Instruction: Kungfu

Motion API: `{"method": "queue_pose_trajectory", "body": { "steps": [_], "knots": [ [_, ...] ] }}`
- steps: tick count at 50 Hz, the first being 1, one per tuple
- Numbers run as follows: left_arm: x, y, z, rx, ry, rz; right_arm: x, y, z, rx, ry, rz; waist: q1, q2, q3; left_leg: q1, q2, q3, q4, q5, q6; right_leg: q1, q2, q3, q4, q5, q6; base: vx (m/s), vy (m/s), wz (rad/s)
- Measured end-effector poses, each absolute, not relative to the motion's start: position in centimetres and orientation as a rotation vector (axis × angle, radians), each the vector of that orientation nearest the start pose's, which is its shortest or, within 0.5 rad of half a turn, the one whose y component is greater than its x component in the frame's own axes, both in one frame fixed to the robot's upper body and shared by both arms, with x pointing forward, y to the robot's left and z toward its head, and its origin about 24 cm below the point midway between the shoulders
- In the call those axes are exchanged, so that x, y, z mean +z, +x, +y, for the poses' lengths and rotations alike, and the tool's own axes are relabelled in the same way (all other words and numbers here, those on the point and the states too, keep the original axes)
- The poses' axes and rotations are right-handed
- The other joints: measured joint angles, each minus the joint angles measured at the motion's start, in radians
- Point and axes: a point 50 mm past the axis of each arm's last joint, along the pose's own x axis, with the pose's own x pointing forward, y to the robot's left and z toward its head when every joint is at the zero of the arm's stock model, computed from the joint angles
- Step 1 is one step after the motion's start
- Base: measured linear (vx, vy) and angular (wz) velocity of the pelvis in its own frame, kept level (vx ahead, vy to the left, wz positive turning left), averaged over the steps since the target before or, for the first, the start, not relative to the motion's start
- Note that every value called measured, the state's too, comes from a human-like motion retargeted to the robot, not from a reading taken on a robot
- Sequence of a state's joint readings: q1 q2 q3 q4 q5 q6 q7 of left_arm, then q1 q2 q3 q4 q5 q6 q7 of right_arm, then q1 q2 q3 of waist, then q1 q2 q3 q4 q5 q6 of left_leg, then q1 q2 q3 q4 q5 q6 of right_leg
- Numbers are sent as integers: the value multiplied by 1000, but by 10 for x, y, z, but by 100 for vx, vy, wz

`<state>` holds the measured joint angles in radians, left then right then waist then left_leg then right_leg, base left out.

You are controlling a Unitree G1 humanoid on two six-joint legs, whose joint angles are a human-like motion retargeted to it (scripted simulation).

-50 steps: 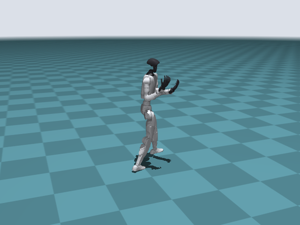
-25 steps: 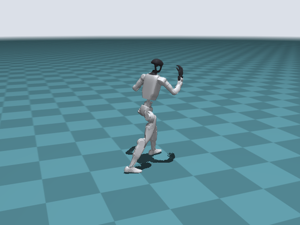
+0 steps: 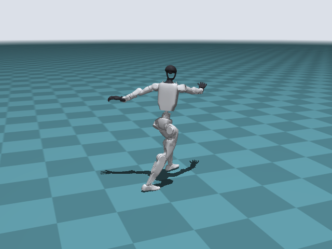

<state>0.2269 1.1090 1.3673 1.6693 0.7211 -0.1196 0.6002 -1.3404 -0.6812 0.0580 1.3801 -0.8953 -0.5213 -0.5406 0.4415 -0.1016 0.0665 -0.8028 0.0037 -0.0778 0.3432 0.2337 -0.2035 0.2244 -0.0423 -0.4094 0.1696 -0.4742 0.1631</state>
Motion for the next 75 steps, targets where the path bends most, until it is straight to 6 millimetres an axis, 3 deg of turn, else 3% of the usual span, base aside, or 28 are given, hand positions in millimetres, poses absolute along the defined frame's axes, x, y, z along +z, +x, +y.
{"method": "queue_pose_trajectory", "body": {
  "steps": [3,5,8,10,13,16,20,23,25,30,35,41,45,47,50,52,55,57,60,62,65,68,71,75],
  "knots": [
    [95,-42,522,1716,909,836,290,391,-264,-479,-1235,-657,-12,-3,-2,0,4,0,-5,2,-7,-4,6,7,0,-3,-3,2,2,-1],
    [118,-11,529,1721,966,565,291,391,-261,-491,-1225,-691,-20,-8,-2,1,7,1,-4,2,-9,-7,8,10,4,-6,-5,9,4,-5],
    [173,56,526,1600,1036,37,294,390,-257,-501,-1231,-734,-28,-14,-1,-5,14,0,4,-1,-13,-13,16,16,10,-12,-10,0,0,0],
    [215,101,511,1415,1078,-255,297,390,-252,-491,-1242,-771,-41,-17,-4,-13,18,-1,11,-5,-12,-19,22,20,14,-17,-12,0,0,0],
    [269,164,469,1112,1151,-554,304,390,-235,-439,-1263,-860,-68,-16,-8,-27,23,3,27,-11,-4,-30,24,25,20,-19,-12,0,0,0],
    [302,216,413,825,1230,-764,307,391,-208,-327,-1249,-955,-99,-7,-12,-39,30,16,43,-22,8,-41,21,30,22,-15,-13,1,0,-14],
    [308,281,328,535,1218,-1018,303,387,-163,-128,-1263,-1094,-141,15,-20,-46,48,40,64,-41,19,-52,9,40,25,-3,-13,6,5,-37],
    [303,308,277,343,1287,-1122,292,386,-128,-11,-1408,-1179,-180,30,-26,-51,77,75,85,-71,27,-65,-3,58,21,13,-14,6,7,-69],
    [298,318,257,248,1400,-1126,284,386,-106,44,-1503,-1229,-206,42,-25,-48,106,108,98,-99,27,-76,-12,74,18,29,-18,10,4,-106],
    [291,322,251,138,1647,-1087,269,373,-58,85,-1524,-1418,-241,92,-18,-8,236,211,113,-199,13,-136,-50,75,19,103,-45,-1,6,-182],
    [279,302,257,-3,1707,-1062,254,352,-31,169,-1468,-1603,-211,105,-11,95,398,350,96,-263,-24,-239,-112,97,13,211,-43,-5,-13,-270],
    [271,267,262,-26,1698,-1057,247,328,-14,328,-1346,-1720,-263,148,-43,177,545,433,80,-203,22,-331,-186,-38,44,276,-119,-14,-33,-238],
    [257,252,264,45,1606,-1060,239,319,-7,396,-1340,-1716,-332,172,-46,262,597,527,46,-176,21,-422,-240,-52,88,431,-60,-32,-43,-185],
    [242,246,267,42,1566,-1019,228,316,-2,476,-1338,-1673,-385,192,-44,291,616,539,24,-144,1,-470,-246,-51,122,421,-28,-29,-29,-141],
    [210,243,267,-16,1501,-898,202,311,2,615,-1327,-1581,-465,222,-18,339,626,461,-36,-50,-41,-584,-209,61,250,355,-37,-40,-58,-134],
    [187,247,260,-76,1438,-836,180,310,-5,692,-1336,-1499,-515,225,4,375,615,428,-92,25,-58,-682,-217,107,353,314,-30,-53,-69,-87],
    [146,260,238,-205,1323,-766,137,309,-30,776,-1357,-1326,-634,194,11,378,513,354,-180,109,-58,-815,-332,98,513,250,-13,-52,-77,23],
    [102,275,214,-323,1214,-691,93,302,-53,838,-1329,-1158,-714,197,8,376,501,329,-233,104,-58,-874,-352,84,618,188,-27,-29,-46,55],
    [28,296,153,-472,1054,-556,24,285,-87,901,-1262,-965,-788,244,46,388,583,467,-313,61,-58,-922,-328,31,727,104,-68,-60,-63,34],
    [-5,301,106,-558,1066,-434,-5,285,-113,870,-1352,-804,-855,254,76,362,514,513,-356,84,-58,-999,-403,58,799,74,-65,-71,5,73],
    [-27,301,76,-610,1160,-267,-31,280,-122,827,-1415,-586,-949,286,131,312,484,503,-365,106,-58,-1075,-445,74,866,53,-77,-35,-1,33],
    [-23,301,76,-598,1185,-345,-27,275,-128,792,-1355,-641,-941,326,201,329,589,491,-360,120,-58,-1066,-342,37,873,40,-131,-15,-32,-79],
    [-25,293,73,-578,1157,-400,-28,270,-137,797,-1364,-669,-921,336,213,357,628,522,-349,136,-58,-1073,-298,43,874,39,-152,-10,-19,-66],
    [-36,280,66,-599,1127,-375,-36,262,-132,816,-1344,-629,-897,371,232,392,686,548,-338,177,-58,-1033,-236,27,841,45,-173,5,-10,-42]
  ]
}}
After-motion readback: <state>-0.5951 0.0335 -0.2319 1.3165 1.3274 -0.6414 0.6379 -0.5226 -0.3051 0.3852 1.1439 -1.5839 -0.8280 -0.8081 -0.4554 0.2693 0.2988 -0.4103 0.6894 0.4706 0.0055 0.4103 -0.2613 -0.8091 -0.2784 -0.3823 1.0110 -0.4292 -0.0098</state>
